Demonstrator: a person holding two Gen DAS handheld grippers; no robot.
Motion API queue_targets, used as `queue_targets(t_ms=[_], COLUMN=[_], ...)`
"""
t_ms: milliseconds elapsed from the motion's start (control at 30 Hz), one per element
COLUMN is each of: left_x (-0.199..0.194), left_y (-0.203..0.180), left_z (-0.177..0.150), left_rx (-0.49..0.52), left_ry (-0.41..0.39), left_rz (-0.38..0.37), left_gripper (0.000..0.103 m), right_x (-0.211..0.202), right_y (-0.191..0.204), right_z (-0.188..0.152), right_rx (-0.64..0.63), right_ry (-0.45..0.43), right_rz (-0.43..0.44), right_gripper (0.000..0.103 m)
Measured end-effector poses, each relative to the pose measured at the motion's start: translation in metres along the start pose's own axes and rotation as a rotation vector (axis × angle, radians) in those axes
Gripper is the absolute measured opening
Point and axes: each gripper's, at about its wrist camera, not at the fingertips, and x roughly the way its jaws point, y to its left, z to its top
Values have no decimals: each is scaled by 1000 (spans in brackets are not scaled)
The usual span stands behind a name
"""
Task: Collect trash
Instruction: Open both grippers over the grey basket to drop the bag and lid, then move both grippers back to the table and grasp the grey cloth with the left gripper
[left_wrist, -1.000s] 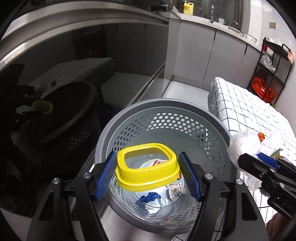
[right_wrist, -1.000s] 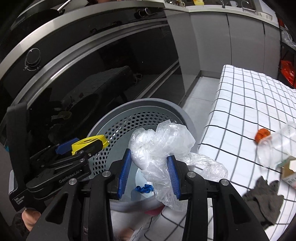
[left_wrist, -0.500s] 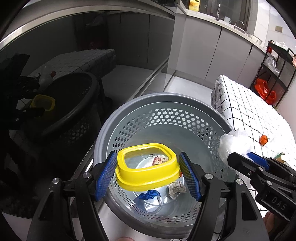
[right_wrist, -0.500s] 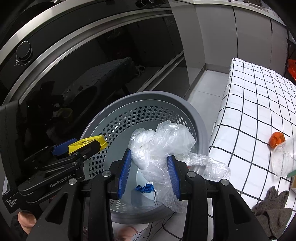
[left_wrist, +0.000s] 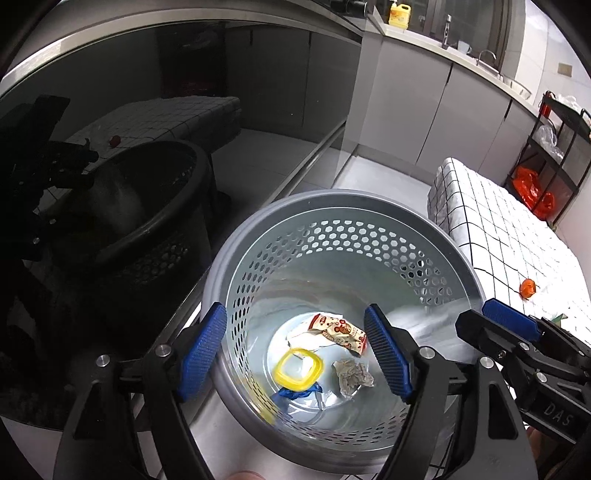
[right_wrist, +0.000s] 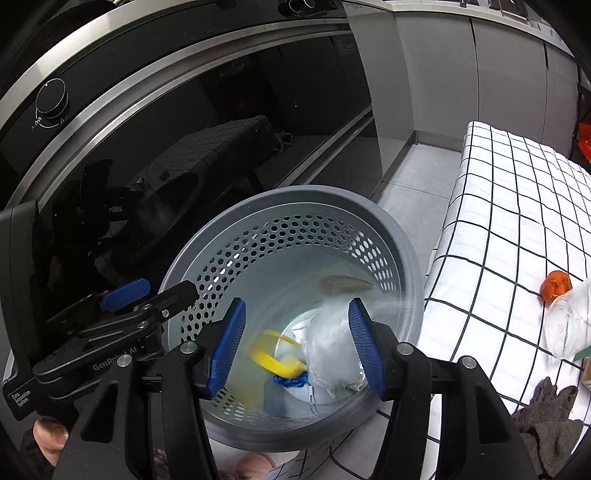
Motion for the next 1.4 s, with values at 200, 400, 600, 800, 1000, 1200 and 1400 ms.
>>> queue_targets(t_ms=[200,400,600,800,1000,1200,1400], left_x=[-1,0,-4,-7,-17,-24,-33], left_y=[1,1,-3,-8,-18,-34,-50], left_z=[-1,0,0,-1,-2,-5,-12], left_rx=[1,3,11,30,65,109,147], left_ry=[-2,1,-9,-20,-53,-72,-90], left_rz=[-3,7,8,12,10,-8,-29], left_gripper=[75,75,75,75,78,78,79], right_x=[-2,-5,-12,-20,-31,-49,-74], right_y=[1,2,1,1,-2,-8,-20], right_z=[-1,-3,-7,-13,-19,-33,-49], right_rx=[0,-3,-4,-3,2,12,35], right_ry=[-2,-4,-8,-15,-27,-44,-65], right_rz=[-3,-9,-22,-36,-70,-120,-178], right_gripper=[56,56,56,56,56,56,57])
